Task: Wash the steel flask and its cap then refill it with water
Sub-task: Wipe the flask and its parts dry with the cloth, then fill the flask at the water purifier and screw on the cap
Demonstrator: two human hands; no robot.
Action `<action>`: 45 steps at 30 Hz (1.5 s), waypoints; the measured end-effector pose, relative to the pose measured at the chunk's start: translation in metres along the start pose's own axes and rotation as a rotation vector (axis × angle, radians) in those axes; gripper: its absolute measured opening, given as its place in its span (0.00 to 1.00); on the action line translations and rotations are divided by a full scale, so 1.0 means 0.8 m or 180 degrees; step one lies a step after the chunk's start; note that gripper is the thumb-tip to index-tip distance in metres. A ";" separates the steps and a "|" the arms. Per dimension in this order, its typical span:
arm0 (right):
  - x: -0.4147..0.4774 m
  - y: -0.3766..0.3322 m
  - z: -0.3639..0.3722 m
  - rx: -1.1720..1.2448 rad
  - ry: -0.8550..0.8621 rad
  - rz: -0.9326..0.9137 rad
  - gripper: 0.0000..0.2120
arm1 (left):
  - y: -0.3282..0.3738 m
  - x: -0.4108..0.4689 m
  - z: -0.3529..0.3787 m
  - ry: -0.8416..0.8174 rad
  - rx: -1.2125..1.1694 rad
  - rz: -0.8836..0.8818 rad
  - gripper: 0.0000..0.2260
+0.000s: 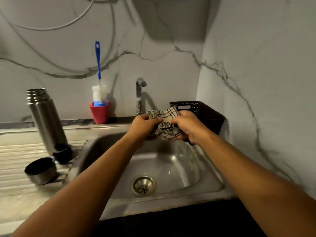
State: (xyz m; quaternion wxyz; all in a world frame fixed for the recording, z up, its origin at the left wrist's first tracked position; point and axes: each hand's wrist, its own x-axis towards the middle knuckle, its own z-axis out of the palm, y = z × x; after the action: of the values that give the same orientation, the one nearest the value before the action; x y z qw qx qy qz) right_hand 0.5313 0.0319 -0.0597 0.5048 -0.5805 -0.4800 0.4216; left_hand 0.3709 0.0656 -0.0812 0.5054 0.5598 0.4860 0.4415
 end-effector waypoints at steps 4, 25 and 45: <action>0.045 -0.019 -0.066 -0.0592 0.0962 -0.0505 0.09 | 0.059 0.032 0.072 -0.0428 -0.0466 -0.0448 0.11; 0.148 -0.015 -0.139 -0.2289 0.0201 -0.0267 0.10 | 0.093 0.133 0.194 -0.0674 -0.0556 -0.0824 0.27; -0.025 -0.060 0.255 -0.1542 -0.1787 -0.1267 0.11 | 0.043 -0.104 -0.242 0.2165 0.0704 0.0934 0.05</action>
State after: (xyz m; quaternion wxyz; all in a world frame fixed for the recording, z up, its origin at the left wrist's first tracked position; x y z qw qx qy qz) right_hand 0.3230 0.0508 -0.0398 0.2750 -0.4409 -0.7870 0.3326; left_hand 0.1721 0.0093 -0.0279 0.1834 0.4961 0.5853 0.6145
